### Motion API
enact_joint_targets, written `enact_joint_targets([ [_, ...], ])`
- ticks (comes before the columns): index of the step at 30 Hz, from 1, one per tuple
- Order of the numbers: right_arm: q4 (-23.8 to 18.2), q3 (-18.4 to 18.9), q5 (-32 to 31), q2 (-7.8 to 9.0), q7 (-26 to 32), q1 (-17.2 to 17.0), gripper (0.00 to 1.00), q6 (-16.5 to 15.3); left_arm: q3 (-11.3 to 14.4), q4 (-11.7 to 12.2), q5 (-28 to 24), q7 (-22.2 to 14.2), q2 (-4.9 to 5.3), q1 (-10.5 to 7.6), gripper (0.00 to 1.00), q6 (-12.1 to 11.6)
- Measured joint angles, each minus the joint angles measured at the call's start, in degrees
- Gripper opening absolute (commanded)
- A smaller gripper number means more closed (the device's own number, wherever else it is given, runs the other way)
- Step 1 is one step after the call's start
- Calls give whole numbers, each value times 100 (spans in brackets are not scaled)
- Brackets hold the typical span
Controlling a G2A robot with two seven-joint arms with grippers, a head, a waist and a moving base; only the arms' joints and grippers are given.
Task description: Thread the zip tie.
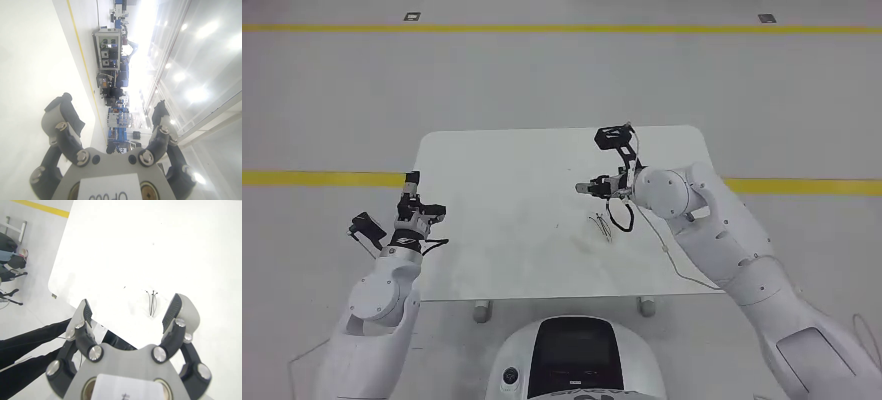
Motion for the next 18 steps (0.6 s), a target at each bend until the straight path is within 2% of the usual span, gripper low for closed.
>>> enact_joint_targets([
  [3,22,-55,-57,-4,64,31,100,-55,0,0,0,0,0,0,100,0],
  [6,263,-362,-362,-61,584,335,100,-150,0,0,0,0,0,0,100,0],
  [9,573,-718,-508,-182,1018,712,100,-31,0,0,0,0,0,0,100,0],
  [14,1285,-1471,-484,-498,1612,1293,100,46,0,0,0,0,0,0,100,0],
  [16,1420,-1618,-499,-556,1683,1392,100,13,0,0,0,0,0,0,100,0],
  [18,1414,-1609,-501,-552,1665,1389,100,14,0,0,0,0,0,0,100,0],
])
